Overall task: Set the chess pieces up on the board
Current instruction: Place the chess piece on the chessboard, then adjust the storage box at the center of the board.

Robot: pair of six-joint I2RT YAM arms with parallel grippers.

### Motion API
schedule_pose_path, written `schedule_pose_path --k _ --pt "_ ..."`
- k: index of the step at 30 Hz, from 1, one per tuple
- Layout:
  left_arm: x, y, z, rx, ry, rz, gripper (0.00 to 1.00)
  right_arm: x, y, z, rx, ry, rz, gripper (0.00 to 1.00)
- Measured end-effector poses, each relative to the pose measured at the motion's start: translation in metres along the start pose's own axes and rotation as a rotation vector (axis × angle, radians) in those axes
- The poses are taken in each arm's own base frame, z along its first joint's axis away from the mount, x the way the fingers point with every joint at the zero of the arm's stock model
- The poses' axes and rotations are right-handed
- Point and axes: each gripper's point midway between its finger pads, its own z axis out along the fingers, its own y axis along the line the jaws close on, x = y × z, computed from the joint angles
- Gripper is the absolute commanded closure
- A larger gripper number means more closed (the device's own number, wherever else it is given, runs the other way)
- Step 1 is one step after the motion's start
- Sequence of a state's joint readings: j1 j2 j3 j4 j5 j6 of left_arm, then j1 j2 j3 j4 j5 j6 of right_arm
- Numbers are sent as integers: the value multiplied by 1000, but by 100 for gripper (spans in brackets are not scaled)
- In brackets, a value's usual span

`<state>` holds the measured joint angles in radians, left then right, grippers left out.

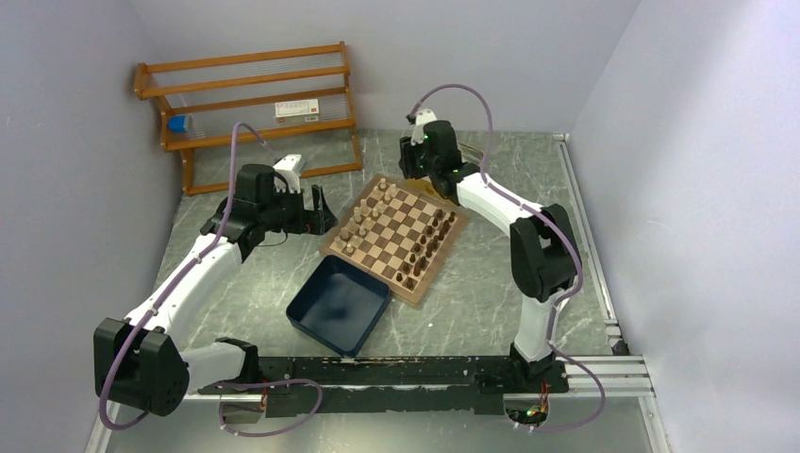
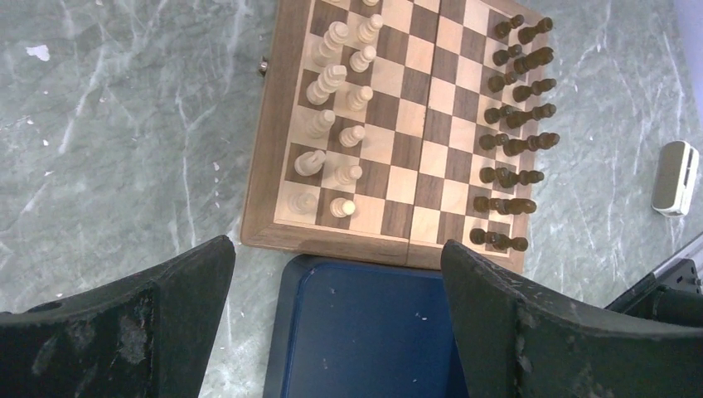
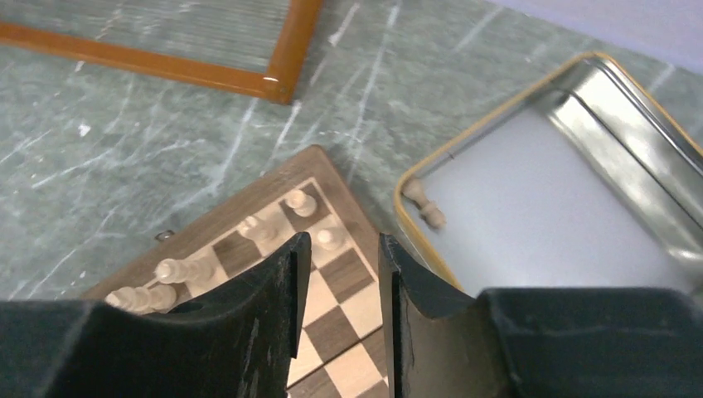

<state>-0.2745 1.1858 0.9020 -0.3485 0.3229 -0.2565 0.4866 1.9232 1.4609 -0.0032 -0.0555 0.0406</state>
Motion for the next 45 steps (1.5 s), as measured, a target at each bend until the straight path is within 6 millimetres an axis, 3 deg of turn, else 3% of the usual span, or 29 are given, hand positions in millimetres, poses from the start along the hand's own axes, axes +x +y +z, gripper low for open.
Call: schedule_pose_path --k 8,16,23,26,29,32,35,38,45 --pt "0 23 0 -120 -22 7 1 12 -50 -2 136 0 170 59" --pt "7 55 -4 -296 -40 -33 4 31 -95 18 276 -33 299 58" --pt "13 76 -10 -441 -13 -127 3 77 -105 11 359 -35 400 58" --pt "-11 76 -12 -488 -11 -135 3 61 -110 13 377 -54 416 58" --pt "-29 73 -14 -502 -2 -142 3 20 -117 24 353 -102 462 58" --pt "-28 71 -14 -508 54 -157 3 -9 -131 29 339 -126 492 57" --pt "-16 71 -14 -520 140 -165 3 -15 -147 29 362 -110 518 57" --pt "-7 73 -13 -528 192 -159 3 -1 -160 27 401 -61 554 58" --pt "-2 73 -13 -520 243 -136 4 55 -190 33 513 74 628 59"
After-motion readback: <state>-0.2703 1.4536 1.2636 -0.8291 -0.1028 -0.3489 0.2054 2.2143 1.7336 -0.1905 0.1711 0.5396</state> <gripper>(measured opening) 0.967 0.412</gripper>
